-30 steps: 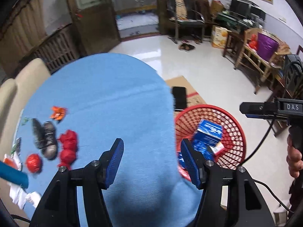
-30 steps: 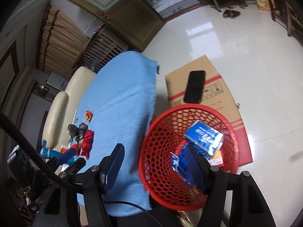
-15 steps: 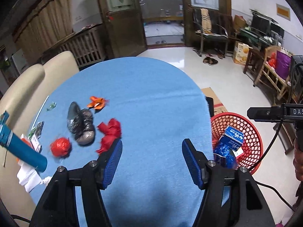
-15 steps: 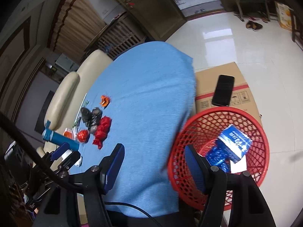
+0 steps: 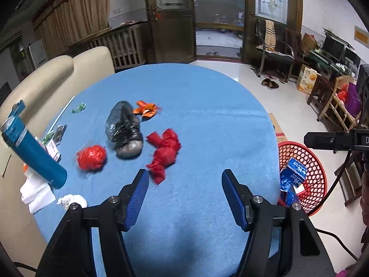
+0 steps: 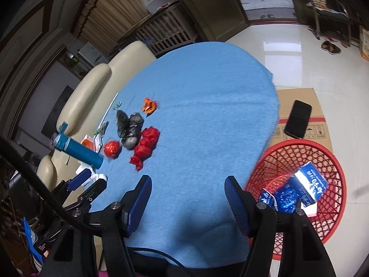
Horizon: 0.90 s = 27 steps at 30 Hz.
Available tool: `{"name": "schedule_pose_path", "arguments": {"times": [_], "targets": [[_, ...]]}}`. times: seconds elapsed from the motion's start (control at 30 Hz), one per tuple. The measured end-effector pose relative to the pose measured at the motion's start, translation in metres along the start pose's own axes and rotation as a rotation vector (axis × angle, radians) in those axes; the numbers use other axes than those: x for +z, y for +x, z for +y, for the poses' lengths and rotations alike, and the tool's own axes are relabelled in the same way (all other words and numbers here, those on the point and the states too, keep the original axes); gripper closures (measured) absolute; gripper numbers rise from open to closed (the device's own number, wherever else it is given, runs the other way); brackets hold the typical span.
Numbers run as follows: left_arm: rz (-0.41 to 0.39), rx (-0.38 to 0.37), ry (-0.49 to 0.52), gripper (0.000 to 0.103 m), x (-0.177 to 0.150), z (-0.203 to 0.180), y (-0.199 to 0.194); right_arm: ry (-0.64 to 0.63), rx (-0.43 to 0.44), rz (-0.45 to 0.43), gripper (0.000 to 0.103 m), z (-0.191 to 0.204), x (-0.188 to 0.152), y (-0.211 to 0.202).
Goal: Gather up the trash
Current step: 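Move both tools back over the table toward the remaining trash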
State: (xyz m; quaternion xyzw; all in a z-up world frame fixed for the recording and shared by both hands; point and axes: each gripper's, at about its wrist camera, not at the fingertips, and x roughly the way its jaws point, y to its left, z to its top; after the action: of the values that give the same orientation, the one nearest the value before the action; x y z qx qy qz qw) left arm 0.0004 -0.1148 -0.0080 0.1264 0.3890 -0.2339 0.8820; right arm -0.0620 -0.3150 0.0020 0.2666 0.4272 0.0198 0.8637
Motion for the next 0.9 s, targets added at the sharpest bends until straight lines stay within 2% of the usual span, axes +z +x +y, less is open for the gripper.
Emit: {"name": "schedule_pose_path", "arguments": {"times": [0.3,0.5,0.63,0.73,0.9], "targets": [[0.041,0.07,-0.109,0.036,-0.047,0.059,-0.003,-0.088,0.003,0.035,0.034,0.042,0.001,0.021],[0.081,0.184,-0.244,0.036,-0.09,0.129,-0.009,-0.161,0.023,0.067,0.034,0.079,0.006,0.049],[0.106,0.245,-0.371,0.036,-0.115,0.18,-0.014,-0.208,0.051,0.08,0.034,0.104,0.014,0.076],[0.108,0.259,-0.438,0.036,-0.125,0.204,-0.018,-0.211,0.06,0.103,0.034,0.114,0.018,0.1],[0.102,0.252,-0.47,0.036,-0.126,0.221,-0.016,-0.196,0.016,0.146,0.034,0.122,0.031,0.151]]}}
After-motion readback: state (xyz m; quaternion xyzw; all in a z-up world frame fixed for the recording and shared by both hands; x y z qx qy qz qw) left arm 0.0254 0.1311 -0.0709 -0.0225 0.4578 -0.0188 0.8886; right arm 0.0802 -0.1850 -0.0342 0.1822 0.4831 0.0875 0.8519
